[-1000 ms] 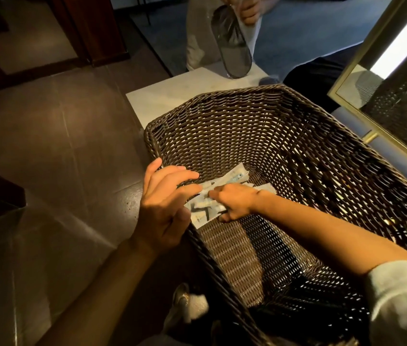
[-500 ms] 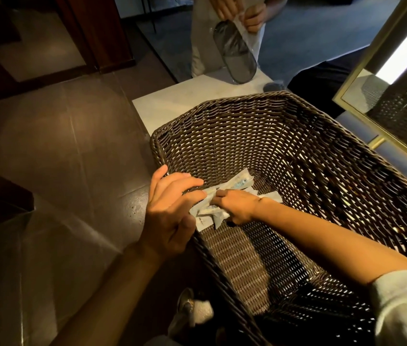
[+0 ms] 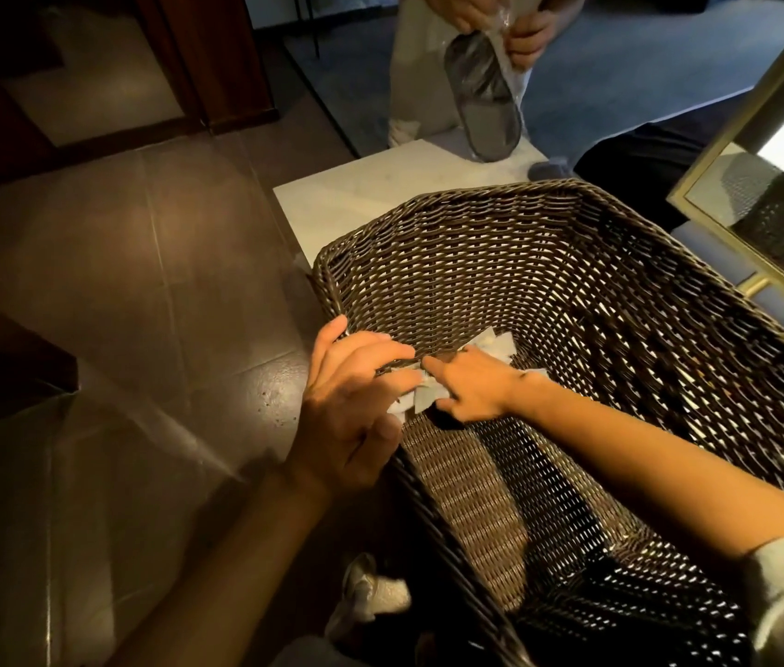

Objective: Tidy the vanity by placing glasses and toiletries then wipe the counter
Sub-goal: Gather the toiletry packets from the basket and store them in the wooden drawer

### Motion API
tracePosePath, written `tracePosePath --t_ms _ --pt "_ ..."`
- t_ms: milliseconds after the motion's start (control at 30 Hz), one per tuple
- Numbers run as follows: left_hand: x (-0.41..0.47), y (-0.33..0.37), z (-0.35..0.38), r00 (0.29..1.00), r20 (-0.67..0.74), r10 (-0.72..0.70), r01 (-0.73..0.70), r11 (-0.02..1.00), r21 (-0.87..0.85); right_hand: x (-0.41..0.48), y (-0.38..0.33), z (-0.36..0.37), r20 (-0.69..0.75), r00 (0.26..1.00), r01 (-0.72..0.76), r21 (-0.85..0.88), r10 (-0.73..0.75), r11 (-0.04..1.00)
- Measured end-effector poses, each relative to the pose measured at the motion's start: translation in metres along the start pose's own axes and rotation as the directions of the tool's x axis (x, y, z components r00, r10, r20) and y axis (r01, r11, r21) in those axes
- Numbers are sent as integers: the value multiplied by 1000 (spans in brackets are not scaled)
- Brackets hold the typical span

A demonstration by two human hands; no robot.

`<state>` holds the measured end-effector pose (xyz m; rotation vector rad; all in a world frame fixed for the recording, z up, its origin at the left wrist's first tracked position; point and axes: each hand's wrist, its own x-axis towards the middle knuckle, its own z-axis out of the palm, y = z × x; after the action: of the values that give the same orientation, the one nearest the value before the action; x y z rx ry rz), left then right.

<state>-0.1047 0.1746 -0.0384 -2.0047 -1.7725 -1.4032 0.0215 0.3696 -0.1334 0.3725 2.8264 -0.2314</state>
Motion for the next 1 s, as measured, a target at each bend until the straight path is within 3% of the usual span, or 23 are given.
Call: tracePosePath --t_ms 300,500,767,1000 --pt "0 -2 1 1000 4 7 -7 1000 7 14 2 10 75 984 -160 -33 162 987" --pt "-4 -9 6 1000 -8 26 -26 1000 4 -2 10 11 54 992 -104 -135 112 985" --pt "-8 -20 14 998 -41 54 -53 998 17 13 24 -9 45 977 -208 3 208 978" --pt "-6 -14 8 998 -20 66 -66 998 7 20 11 5 139 956 -267 45 259 963"
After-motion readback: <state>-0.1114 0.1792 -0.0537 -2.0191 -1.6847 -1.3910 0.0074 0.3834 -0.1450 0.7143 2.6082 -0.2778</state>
